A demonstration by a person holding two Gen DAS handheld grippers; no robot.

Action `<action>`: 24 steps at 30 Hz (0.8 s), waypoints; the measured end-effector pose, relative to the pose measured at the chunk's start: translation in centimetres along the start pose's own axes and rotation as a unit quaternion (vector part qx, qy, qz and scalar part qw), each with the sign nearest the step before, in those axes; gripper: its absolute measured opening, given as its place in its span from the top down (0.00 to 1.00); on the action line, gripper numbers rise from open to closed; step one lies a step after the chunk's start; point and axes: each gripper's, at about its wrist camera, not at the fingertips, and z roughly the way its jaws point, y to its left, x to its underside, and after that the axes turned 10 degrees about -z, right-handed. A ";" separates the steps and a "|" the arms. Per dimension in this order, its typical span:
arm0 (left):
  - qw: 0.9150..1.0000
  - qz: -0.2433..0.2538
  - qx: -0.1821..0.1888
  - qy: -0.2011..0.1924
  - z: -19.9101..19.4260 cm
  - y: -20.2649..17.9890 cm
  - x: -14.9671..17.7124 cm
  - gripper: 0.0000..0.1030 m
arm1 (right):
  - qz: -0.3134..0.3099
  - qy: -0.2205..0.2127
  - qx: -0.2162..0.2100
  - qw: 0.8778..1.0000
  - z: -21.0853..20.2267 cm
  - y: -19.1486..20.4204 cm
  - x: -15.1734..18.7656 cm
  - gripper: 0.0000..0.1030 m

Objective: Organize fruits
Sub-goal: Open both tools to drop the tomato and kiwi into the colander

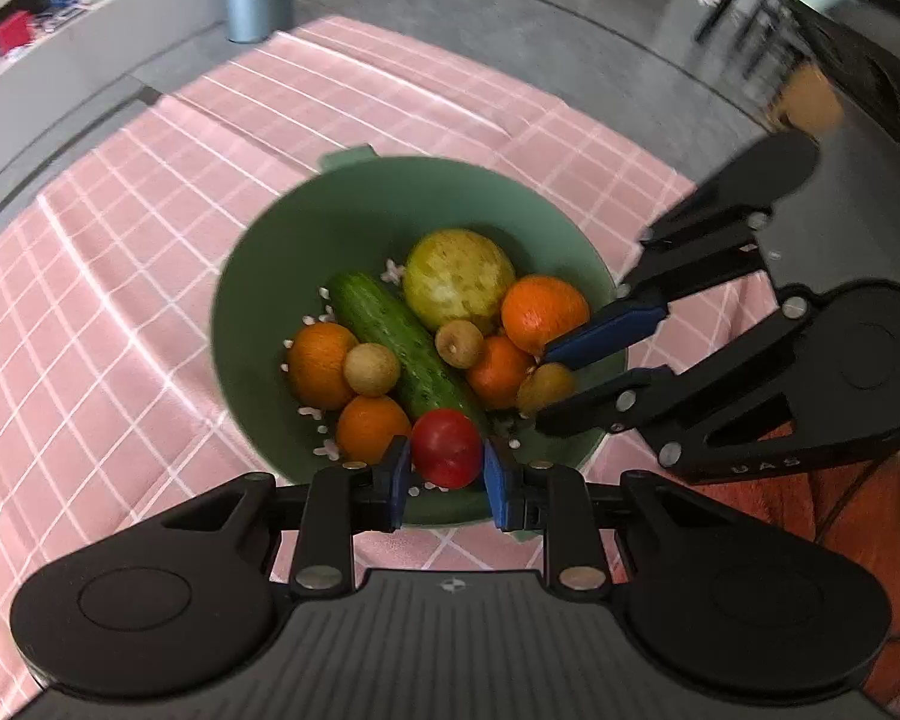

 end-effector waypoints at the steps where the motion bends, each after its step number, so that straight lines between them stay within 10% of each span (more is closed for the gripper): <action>1: 1.000 0.006 0.002 0.009 0.4 0.0 -0.1 0.72 | -0.004 0.008 -0.007 1.000 0.3 -0.1 -0.1 0.80; 24: 0.998 0.022 0.004 0.064 4.1 1.0 -0.7 0.72 | -0.033 0.063 -0.017 0.997 2.8 -0.3 -1.0 0.70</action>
